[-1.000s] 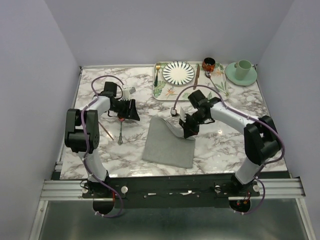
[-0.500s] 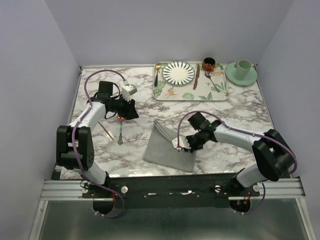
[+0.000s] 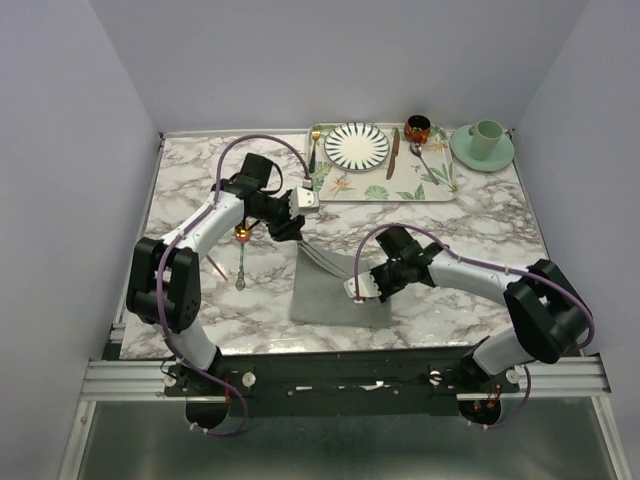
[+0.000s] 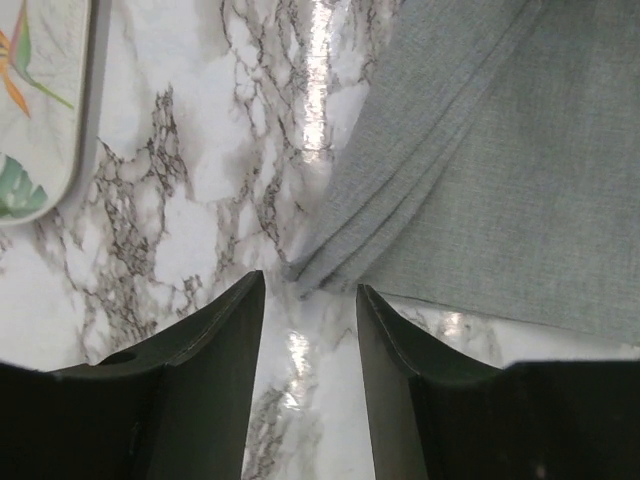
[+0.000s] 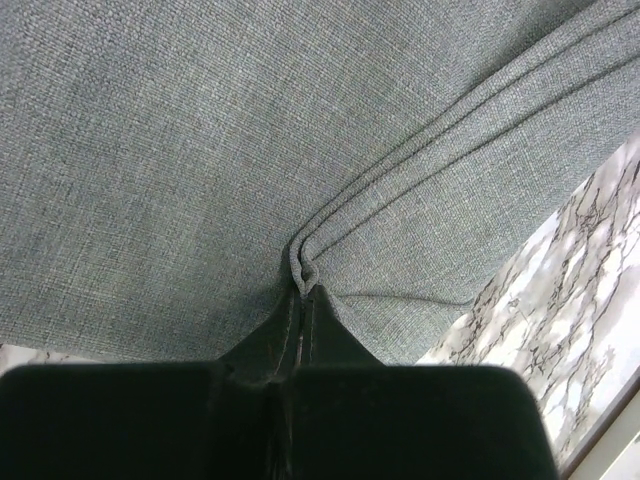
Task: Fold the napkin into a case and place the utensils inside
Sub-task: Pick up the lower triangle-folded napkin from the center of the board.
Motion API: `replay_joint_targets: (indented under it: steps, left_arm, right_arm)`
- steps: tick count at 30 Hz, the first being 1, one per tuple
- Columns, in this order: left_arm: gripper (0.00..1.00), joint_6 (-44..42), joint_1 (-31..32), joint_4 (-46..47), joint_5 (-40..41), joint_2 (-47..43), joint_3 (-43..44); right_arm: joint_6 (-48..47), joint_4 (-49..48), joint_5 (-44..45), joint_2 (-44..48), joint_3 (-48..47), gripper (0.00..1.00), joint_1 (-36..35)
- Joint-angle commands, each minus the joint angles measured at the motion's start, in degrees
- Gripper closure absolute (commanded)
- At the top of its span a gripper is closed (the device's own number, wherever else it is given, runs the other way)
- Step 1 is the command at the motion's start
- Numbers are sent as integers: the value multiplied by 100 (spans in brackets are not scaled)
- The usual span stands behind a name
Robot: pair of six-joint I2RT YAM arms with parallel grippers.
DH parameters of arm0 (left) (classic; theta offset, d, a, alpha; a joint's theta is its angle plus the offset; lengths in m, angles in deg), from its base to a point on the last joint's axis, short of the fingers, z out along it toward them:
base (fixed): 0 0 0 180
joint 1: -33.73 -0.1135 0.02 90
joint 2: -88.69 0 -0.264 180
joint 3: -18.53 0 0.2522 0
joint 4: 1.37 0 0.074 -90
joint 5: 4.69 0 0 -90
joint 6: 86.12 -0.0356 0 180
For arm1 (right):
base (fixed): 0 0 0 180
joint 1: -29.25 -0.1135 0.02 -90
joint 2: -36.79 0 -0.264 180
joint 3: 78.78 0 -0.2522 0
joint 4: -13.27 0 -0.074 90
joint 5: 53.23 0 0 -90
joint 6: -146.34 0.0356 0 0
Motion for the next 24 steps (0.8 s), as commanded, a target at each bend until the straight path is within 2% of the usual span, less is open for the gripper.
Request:
replay_joint_targets:
  steps: [1,7,24]
  left_arm:
    - [49,-692,87,-389,290,536,642]
    - [51,-1052,201,-759,518,1038,889]
    - [54,-1211,386,-557,835,1372,924]
  right_arm:
    - [-108,156,413,-66,272,99,10]
    - [-64,156,386,-40,273,99,10]
    - [-82,148,351,-31,316,99,10]
